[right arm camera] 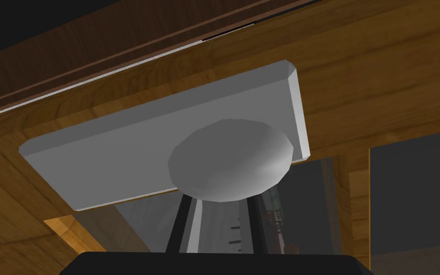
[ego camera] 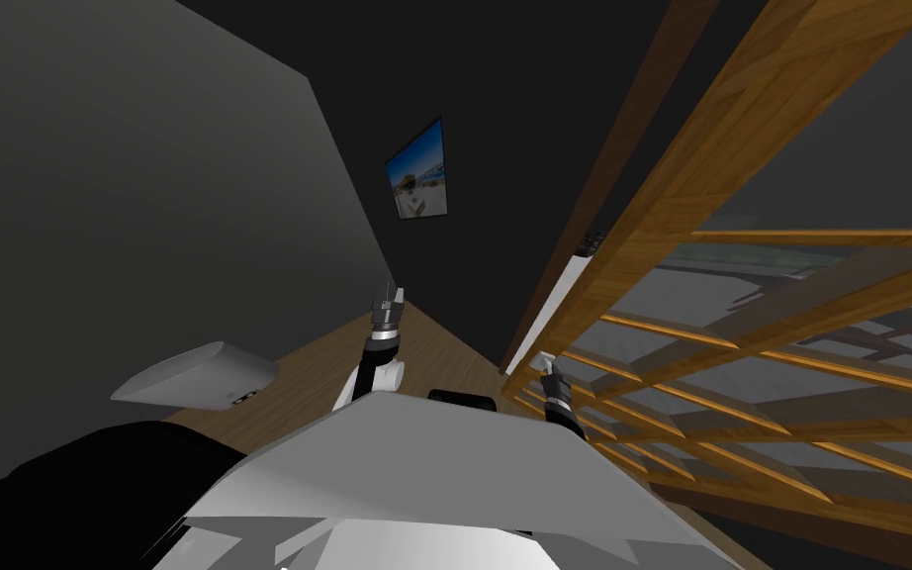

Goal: Pull the door open

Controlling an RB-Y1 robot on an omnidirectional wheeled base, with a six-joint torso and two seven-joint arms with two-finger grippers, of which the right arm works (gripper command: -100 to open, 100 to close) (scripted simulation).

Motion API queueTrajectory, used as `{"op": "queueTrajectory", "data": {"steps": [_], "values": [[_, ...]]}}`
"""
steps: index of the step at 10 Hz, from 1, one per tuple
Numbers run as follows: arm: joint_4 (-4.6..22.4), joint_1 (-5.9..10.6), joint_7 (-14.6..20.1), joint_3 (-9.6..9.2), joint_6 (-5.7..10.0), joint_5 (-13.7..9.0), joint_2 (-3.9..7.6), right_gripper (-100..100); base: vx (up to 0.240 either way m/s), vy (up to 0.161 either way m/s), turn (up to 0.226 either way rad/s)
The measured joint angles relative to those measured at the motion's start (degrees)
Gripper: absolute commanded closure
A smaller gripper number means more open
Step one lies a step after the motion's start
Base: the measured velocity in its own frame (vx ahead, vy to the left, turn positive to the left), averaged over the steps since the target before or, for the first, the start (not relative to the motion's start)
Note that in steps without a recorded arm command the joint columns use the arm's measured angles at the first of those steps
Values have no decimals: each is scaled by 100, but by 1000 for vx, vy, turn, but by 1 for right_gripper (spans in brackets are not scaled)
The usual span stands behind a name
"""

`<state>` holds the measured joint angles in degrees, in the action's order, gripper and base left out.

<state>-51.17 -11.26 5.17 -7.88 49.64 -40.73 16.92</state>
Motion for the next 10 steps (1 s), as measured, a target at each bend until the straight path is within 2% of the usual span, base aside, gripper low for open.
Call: {"op": "queueTrajectory", "data": {"steps": [2,3,4,5,7,8,10], "values": [[195,98,286,-37,93,11,-5,100,-22,0,14],[178,61,441,-51,113,9,-10,100,-32,-8,27],[93,15,593,-57,67,-9,0,100,-28,-14,9],[177,63,750,-77,97,-1,-8,100,-29,-2,25],[-18,-27,941,-64,0,-33,-23,100,-14,5,0],[138,49,1034,-94,31,-19,-14,-100,-28,-16,27],[159,4,1277,-146,63,-161,10,-100,-60,-16,34]]}}
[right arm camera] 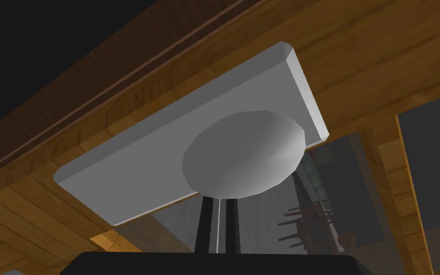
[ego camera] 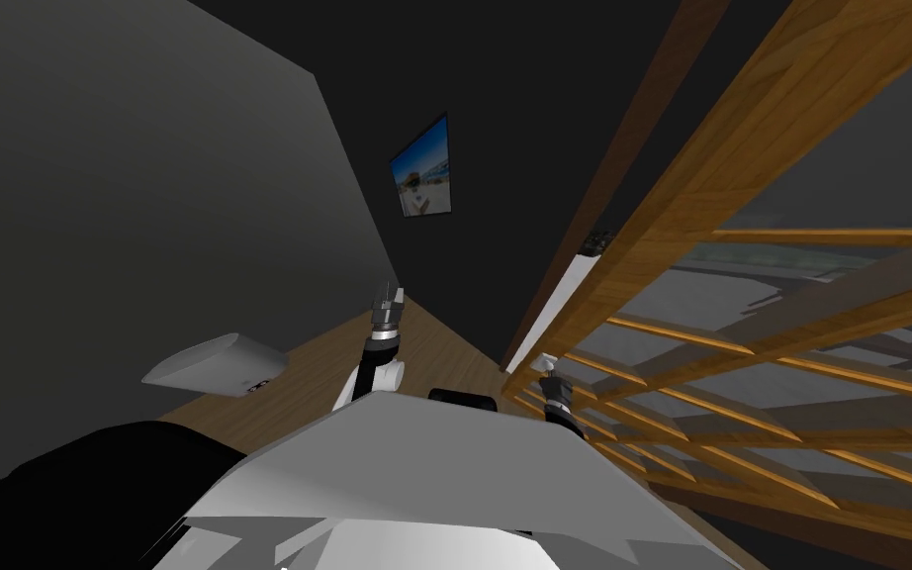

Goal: Pull the door open

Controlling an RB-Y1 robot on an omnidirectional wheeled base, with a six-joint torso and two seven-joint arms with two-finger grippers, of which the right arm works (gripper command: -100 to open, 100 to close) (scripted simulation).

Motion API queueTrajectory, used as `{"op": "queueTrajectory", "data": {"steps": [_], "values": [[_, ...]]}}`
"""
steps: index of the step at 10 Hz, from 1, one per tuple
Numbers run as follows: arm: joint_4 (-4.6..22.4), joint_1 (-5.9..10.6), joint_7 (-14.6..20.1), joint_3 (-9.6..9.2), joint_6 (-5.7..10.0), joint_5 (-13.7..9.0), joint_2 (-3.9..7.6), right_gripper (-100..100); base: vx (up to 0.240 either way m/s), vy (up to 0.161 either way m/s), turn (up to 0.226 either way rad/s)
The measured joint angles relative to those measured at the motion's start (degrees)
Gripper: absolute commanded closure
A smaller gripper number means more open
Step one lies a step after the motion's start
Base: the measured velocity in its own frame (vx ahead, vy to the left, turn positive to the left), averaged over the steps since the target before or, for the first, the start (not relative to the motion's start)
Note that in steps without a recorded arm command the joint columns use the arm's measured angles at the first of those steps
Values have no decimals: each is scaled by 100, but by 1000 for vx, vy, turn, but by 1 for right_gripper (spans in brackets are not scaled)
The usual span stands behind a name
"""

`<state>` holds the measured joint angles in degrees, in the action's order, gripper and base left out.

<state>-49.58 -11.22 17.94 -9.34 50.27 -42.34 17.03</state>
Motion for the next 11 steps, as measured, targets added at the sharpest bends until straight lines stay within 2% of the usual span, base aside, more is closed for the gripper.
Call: {"op": "queueTrajectory", "data": {"steps": [2,5,11], "values": [[-146,-53,250,-51,61,-148,37,-100,-64,-2,66],[-214,-48,634,-232,157,-282,-5,-100,-52,17,51],[-360,-111,1458,-462,314,-625,22,-100,-50,-8,50]]}}
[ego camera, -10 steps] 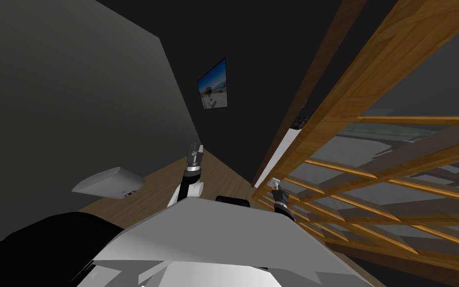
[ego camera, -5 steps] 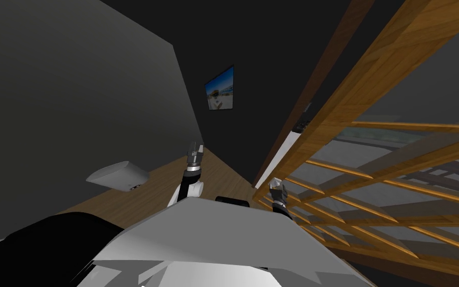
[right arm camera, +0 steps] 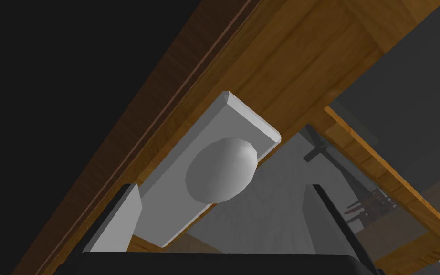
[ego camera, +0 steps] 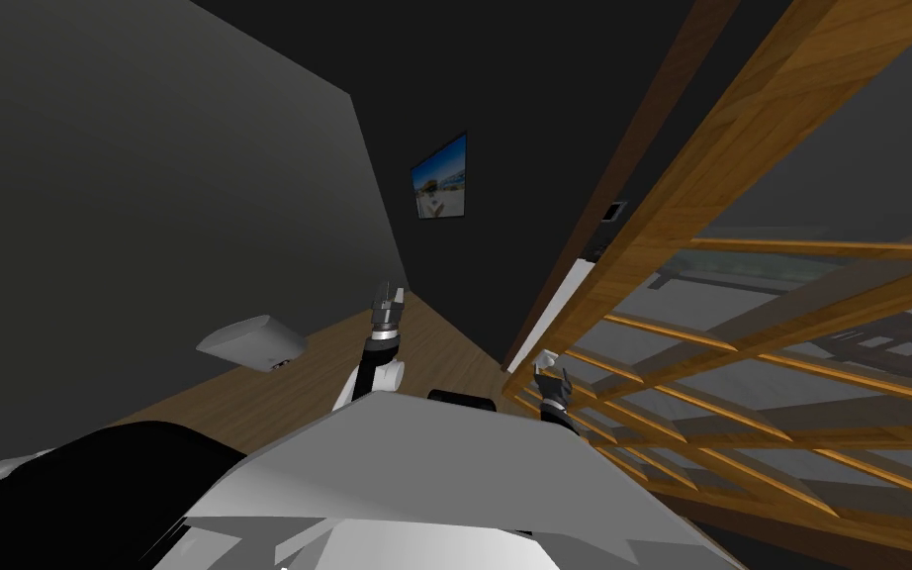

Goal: Pull the door open

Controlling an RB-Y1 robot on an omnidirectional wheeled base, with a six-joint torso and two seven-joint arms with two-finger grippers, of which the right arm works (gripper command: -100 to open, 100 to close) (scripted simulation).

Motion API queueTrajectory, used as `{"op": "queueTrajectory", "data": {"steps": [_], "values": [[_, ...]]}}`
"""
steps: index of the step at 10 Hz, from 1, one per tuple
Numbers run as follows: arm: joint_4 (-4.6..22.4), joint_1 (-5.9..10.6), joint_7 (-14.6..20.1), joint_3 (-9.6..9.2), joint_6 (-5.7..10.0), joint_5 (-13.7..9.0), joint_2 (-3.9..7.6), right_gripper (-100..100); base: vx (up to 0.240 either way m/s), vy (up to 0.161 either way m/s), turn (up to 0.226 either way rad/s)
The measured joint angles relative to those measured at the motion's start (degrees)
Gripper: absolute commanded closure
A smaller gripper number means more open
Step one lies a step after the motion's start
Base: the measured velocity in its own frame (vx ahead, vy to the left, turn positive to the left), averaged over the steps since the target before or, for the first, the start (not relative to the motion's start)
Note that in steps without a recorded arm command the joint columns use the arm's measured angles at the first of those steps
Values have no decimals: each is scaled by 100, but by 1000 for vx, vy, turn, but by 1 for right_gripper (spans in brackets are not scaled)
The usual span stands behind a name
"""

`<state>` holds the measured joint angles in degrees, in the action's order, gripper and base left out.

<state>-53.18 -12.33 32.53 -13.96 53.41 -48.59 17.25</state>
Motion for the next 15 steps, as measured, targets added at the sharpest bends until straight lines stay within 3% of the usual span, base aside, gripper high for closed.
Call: {"op": "queueTrajectory", "data": {"steps": [15], "values": [[-427,-195,2171,-671,447,-995,57,-100,-55,-6,50]]}}
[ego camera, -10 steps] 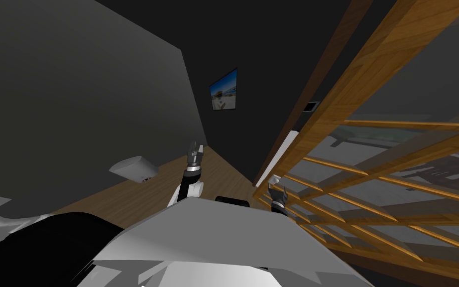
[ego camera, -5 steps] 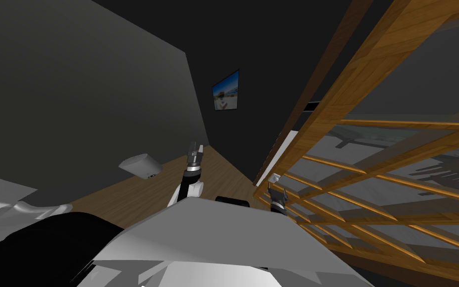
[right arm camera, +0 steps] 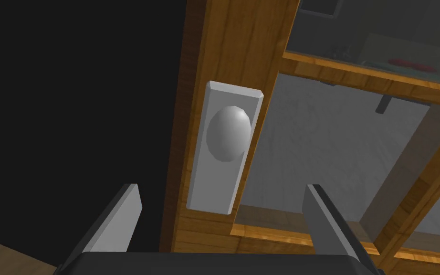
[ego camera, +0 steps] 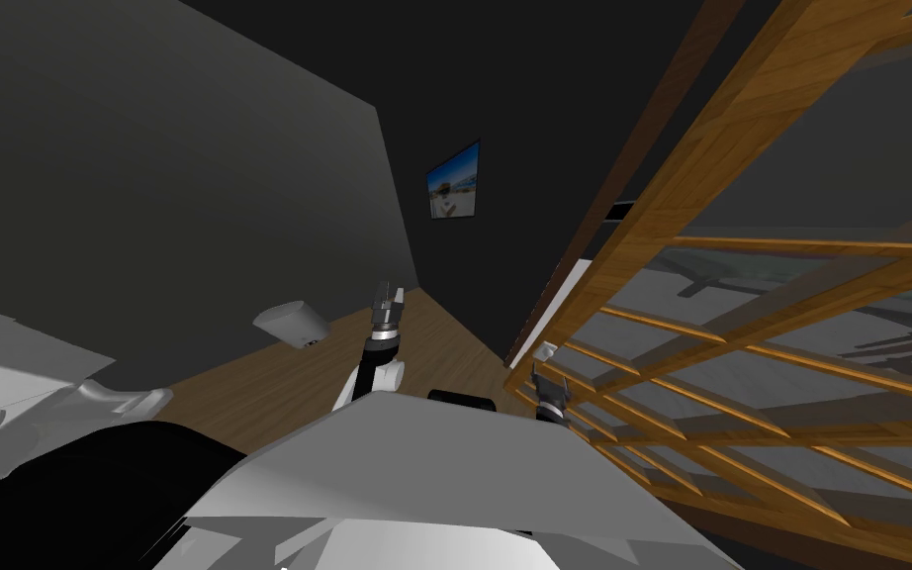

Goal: Pull the door open

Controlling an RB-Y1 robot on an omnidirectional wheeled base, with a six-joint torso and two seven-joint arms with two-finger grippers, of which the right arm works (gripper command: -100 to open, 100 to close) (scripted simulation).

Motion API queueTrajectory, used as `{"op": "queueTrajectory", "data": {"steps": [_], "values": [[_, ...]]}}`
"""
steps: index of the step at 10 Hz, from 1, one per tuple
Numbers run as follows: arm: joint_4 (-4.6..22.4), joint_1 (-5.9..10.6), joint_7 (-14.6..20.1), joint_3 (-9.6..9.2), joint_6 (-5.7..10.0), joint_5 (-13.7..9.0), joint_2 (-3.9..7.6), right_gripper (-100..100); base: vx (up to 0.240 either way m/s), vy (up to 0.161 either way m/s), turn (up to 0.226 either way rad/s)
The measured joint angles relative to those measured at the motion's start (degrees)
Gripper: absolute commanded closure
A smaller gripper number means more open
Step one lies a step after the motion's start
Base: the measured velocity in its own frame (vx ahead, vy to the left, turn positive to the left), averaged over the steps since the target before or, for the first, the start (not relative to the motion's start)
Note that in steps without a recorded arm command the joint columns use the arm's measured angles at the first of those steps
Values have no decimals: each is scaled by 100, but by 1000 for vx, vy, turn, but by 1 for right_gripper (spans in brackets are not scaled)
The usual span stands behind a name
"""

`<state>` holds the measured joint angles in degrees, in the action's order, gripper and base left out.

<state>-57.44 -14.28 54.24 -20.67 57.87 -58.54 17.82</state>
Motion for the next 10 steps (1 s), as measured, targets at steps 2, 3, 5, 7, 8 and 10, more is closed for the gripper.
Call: {"op": "queueTrajectory", "data": {"steps": [2,3,5,7,8,10], "values": [[-37,-17,252,-61,44,-92,7,-100,-47,-4,46],[-70,-31,400,-104,70,-158,10,-100,-54,-8,59],[-121,-57,665,-184,124,-274,19,-100,-53,-3,38],[-133,-67,816,-230,163,-333,21,-100,44,6,17],[-97,-101,910,-223,171,-335,109,-100,145,16,27],[47,-66,1118,-205,179,-346,227,-100,136,11,17]]}}
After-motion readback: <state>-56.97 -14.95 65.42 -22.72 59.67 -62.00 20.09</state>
